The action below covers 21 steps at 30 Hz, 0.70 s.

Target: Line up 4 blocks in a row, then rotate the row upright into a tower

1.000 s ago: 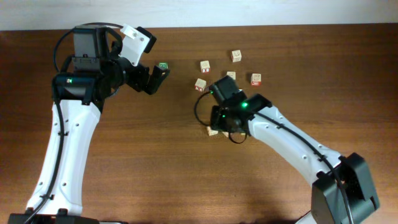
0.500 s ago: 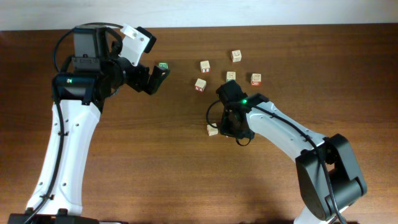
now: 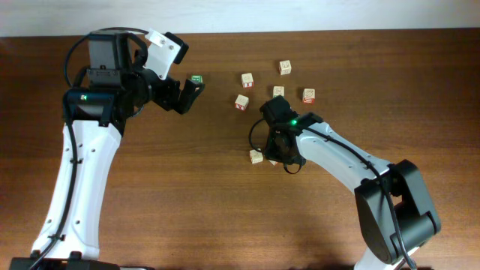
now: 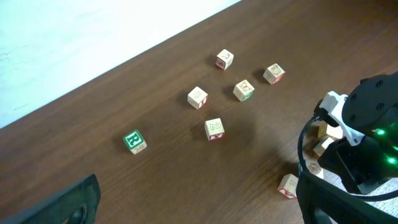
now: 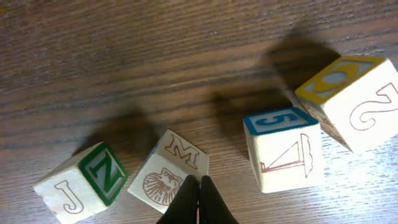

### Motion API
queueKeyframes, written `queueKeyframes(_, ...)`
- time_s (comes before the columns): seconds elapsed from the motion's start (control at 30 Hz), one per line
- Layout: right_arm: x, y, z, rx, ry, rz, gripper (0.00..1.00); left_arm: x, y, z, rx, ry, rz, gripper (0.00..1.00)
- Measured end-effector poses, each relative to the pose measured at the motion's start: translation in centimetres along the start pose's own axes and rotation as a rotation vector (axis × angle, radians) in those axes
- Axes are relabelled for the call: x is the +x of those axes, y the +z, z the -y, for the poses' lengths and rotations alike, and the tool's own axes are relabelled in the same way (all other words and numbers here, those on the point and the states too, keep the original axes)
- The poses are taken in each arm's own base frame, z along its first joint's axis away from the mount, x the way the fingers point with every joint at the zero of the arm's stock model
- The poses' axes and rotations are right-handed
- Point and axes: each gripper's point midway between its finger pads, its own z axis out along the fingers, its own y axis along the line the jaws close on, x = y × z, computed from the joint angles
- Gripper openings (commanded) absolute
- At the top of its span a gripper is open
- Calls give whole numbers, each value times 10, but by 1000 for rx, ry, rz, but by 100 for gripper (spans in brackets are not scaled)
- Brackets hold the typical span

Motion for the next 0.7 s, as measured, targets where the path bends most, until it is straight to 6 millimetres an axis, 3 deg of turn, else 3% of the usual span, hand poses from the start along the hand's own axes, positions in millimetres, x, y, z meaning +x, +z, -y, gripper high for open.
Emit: queueKeyframes(0.7,-15,3,-30,-131,-160,54,5,0,0,0,0,0,0,99)
